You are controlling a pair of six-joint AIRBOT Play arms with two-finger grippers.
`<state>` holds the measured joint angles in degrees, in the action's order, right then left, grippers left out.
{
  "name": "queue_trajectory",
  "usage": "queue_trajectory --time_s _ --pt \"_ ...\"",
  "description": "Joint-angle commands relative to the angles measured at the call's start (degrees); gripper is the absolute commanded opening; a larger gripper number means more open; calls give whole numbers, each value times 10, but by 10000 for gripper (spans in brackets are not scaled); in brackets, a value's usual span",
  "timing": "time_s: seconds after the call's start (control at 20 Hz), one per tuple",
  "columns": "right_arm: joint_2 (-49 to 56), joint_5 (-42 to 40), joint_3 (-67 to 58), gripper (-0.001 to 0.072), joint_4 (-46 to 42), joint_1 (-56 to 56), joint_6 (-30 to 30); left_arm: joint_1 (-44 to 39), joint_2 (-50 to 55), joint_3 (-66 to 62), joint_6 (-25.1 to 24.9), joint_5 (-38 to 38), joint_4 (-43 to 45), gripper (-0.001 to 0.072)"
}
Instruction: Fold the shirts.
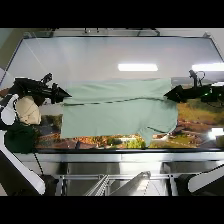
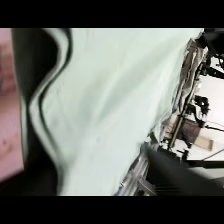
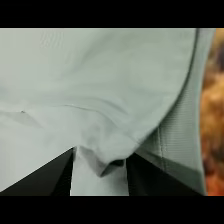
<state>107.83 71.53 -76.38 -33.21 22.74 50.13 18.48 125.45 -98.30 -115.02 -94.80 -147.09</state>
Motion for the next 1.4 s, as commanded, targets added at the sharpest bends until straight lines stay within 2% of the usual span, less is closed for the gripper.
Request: queue_trajectory --time_s 0.0,0.1,0.15,0.2,0.25,0.35,0.45,0.6,0.7,0.95,1.15,1.35 --pt "-15 43 0 379 -13 22 43 9 0 2 37 -54 5 652" --pt "-47 96 0 366 -40 54 58 21 -10 3 52 -85 5 651" --pt "-66 119 3 366 -55 69 65 28 -24 14 55 -90 4 590" --pt "-91 137 12 365 -70 85 71 37 -50 39 51 -87 5 561" --pt "-119 141 30 365 -83 101 73 47 -77 68 41 -82 6 565" --pt "-182 132 92 365 -105 131 78 74 -143 143 17 -69 6 565" --pt "-242 122 179 366 -117 154 109 107 -210 224 7 -49 30 564" --pt "-302 76 315 366 -118 157 147 139 -301 353 14 -34 119 565" --pt "-310 43 386 367 -115 156 148 147 -347 435 15 -12 168 565" --pt "-310 9 471 366 -66 156 81 144 -393 565 14 75 186 565" --pt "-311 33 473 366 -5 156 43 121 -392 604 10 161 186 564" --pt "-311 57 473 366 16 156 36 83 -392 605 4 192 186 564"
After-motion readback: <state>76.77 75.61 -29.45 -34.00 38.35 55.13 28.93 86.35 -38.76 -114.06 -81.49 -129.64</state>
